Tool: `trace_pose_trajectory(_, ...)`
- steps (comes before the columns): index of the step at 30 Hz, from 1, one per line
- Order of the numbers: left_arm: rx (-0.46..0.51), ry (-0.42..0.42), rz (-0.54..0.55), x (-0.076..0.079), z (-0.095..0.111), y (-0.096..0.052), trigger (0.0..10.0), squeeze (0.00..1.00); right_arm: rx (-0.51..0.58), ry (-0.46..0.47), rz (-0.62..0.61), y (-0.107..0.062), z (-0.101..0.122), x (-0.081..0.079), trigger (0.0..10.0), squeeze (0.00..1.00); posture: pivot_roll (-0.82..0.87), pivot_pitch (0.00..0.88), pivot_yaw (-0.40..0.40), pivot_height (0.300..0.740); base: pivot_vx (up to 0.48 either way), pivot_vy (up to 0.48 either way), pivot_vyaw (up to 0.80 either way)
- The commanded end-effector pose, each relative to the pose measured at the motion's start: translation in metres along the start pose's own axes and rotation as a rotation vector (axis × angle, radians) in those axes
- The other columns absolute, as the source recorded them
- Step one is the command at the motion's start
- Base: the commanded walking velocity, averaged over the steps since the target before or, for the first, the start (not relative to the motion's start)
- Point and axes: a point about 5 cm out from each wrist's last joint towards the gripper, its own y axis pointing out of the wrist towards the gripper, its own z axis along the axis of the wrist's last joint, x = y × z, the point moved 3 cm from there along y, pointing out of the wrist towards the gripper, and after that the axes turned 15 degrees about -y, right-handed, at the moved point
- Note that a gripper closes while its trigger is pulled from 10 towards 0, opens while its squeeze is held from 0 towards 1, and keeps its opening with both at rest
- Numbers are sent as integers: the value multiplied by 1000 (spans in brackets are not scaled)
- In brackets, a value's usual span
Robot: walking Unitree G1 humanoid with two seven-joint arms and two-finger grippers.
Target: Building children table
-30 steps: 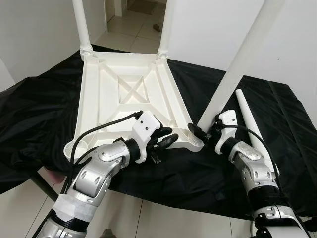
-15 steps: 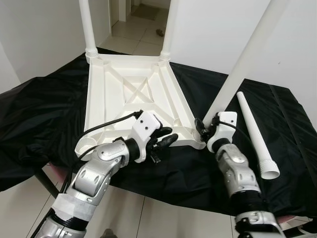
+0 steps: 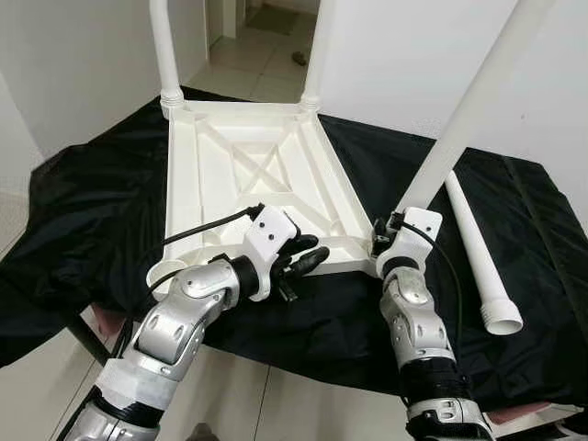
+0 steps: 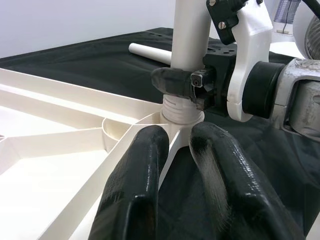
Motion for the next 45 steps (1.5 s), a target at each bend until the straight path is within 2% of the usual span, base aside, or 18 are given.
trace_pose_trajectory(1,-5,-3,-13,2,-1,0,10000,0,-62,-2,-23,-2,-16,8,10000,0,166,0,-72,740,0,0,0)
trace_pose_trajectory(2,-5,-3,-10,2,-1,0,10000,0,-43,-4,-24,-2,-13,9,10000,1000,168,0,-74,740,0,0,0)
trace_pose_trajectory(5,-6,-3,-5,2,-3,-1,10000,0,-10,-14,-18,-2,-9,10,10000,1000,169,0,-78,740,0,0,0)
trace_pose_trajectory(9,-3,3,12,2,-5,-1,10000,0,87,-18,10,-8,2,11,10000,1000,170,0,-87,740,0,0,0)
trace_pose_trajectory(10,-1,3,27,1,-6,-2,10000,0,141,-27,25,-15,5,16,10000,0,169,0,-90,740,0,0,0)
trace_pose_trajectory(12,-1,3,27,1,-6,-2,10000,0,141,-27,25,-15,5,16,10000,0,169,0,-90,740,0,0,0)
trace_pose_trajectory(15,-9,7,56,-2,-10,-3,10000,0,188,-57,43,-27,2,25,10000,0,164,0,-91,740,0,0,0)
trace_pose_trajectory(20,-13,10,67,-4,-11,-3,10000,0,201,-70,51,-32,1,28,10000,0,161,0,-89,740,0,0,0)
trace_pose_trajectory(21,-16,0,88,-9,-12,-3,10000,412,212,-91,61,-38,-2,32,10000,0,154,0,-85,740,0,0,0)
trace_pose_trajectory(22,-21,-26,113,-15,-13,-3,10000,1000,222,-116,64,-45,-5,37,10000,0,146,0,-78,740,0,0,0)
trace_pose_trajectory(23,-21,-26,113,-15,-13,-3,10000,1000,222,-116,64,-45,-5,37,10000,0,146,0,-78,740,0,0,0)
trace_pose_trajectory(24,-43,-18,139,-22,-15,-4,10000,1000,231,-124,69,-54,-8,43,10000,0,139,0,-74,740,0,0,0)
trace_pose_trajectory(29,-65,12,176,-28,-16,-3,10000,1000,256,-135,67,-61,-6,47,10000,0,127,0,-61,740,0,0,0)
trace_pose_trajectory(30,-85,25,207,-33,-18,-2,10000,820,261,-129,73,-65,-6,49,10000,0,122,0,-56,740,0,0,0)
trace_pose_trajectory(31,-103,30,234,-38,-20,-1,10000,0,262,-124,71,-69,-6,52,10000,0,115,0,-52,740,0,0,0)
trace_pose_trajectory(36,-134,31,281,-46,-24,0,10000,0,259,-130,68,-76,-8,58,10000,0,104,0,-46,740,0,0,0)
trace_pose_trajectory(38,-159,41,316,-52,-29,0,10000,0,260,-148,100,-86,-11,57,10000,0,96,0,-44,740,0,0,0)
trace_pose_trajectory(45,-188,44,402,-67,-31,1,10000,0,256,-153,154,-95,-14,55,10000,0,91,0,-40,740,0,0,0)
